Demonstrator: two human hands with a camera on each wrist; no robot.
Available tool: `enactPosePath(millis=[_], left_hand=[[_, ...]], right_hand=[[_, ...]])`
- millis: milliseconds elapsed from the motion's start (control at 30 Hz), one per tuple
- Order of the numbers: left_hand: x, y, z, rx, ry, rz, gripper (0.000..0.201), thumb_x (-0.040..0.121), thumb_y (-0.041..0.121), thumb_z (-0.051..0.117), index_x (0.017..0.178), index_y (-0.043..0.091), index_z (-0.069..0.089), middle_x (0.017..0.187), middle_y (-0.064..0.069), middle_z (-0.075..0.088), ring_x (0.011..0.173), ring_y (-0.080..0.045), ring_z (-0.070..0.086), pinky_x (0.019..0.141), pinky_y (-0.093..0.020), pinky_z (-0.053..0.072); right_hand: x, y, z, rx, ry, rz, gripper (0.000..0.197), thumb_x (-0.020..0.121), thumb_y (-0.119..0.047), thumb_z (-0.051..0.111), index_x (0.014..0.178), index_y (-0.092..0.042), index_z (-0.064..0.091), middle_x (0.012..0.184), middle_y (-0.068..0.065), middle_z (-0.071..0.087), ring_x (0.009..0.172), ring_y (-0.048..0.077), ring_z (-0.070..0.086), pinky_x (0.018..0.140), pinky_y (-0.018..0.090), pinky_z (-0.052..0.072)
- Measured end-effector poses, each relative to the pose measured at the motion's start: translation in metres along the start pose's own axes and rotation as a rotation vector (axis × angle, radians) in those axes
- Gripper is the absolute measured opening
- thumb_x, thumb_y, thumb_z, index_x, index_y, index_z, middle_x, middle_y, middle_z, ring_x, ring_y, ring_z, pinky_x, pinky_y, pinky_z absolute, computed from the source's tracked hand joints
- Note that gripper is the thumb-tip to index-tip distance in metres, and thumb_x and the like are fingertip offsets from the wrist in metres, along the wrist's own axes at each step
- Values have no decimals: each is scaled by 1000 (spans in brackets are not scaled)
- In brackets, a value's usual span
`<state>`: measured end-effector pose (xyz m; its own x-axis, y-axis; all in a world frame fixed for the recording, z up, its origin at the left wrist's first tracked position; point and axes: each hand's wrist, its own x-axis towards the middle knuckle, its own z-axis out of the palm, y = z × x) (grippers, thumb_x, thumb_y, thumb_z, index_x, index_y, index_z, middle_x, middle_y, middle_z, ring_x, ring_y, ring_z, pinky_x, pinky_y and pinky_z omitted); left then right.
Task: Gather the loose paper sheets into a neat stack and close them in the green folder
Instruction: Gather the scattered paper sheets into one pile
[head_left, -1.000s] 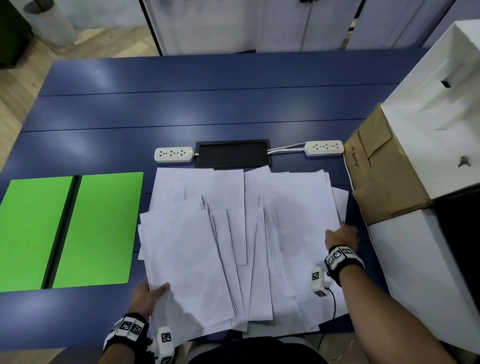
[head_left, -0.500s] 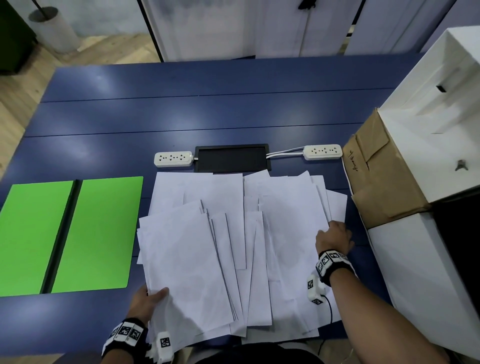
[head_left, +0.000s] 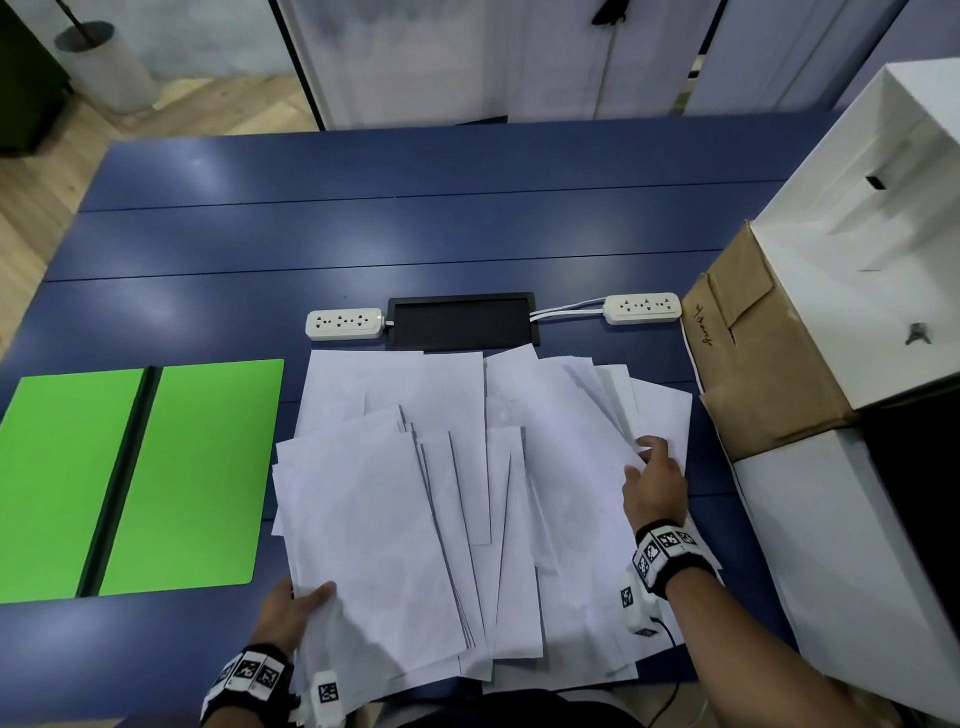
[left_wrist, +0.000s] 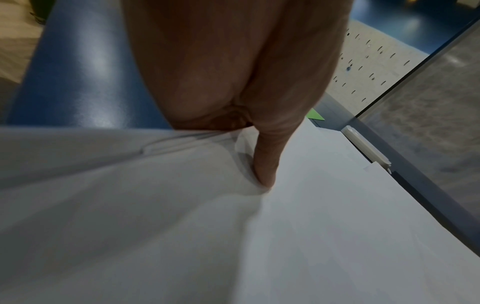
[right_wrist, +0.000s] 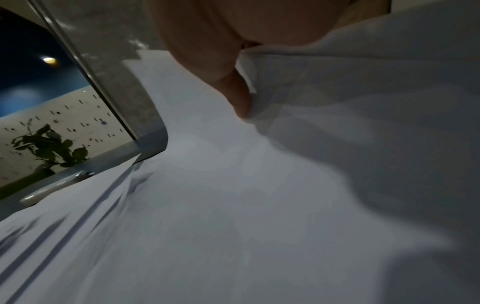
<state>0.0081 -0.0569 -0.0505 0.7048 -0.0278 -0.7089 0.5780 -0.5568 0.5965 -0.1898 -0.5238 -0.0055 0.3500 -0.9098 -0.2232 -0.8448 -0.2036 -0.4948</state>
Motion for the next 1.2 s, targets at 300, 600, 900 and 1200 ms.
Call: enactPosePath(millis=[300, 600, 900, 1200], left_hand=[[4, -2, -2, -44, -10, -10, 43, 59, 18, 81, 97, 0, 72, 88, -23, 77, 80, -35, 71, 83, -57, 58], [-5, 3, 2, -8, -5, 43, 28, 79, -4, 77, 106, -7, 69, 87, -22, 73, 76, -29, 67, 74, -39, 54], [-11, 8, 2, -12, -11, 50, 26, 84, -9, 71, 109, -11, 67, 81, -13, 71, 71, -24, 64, 65, -30, 51], [-3, -1, -3, -40, -69, 48, 55, 62, 15, 83, 112, -5, 69, 101, -27, 75, 85, -37, 72, 81, -48, 58]], right_hand=[[9, 10, 3, -90, -157, 218, 48, 92, -18, 63, 135, 0, 54, 145, 18, 42, 124, 41, 52, 99, 46, 50], [28, -3, -7, -18, -160, 251, 42, 86, -9, 62, 125, -10, 48, 115, 19, 68, 100, 41, 66, 88, 45, 55], [32, -18, -76, -64, -86, -57, 23, 95, -16, 60, 116, -6, 62, 108, 25, 69, 104, 44, 64, 84, 47, 54], [-9, -67, -124, 396, -8, -190, 19, 90, -17, 74, 104, -6, 66, 96, 7, 69, 95, 22, 63, 89, 37, 50]])
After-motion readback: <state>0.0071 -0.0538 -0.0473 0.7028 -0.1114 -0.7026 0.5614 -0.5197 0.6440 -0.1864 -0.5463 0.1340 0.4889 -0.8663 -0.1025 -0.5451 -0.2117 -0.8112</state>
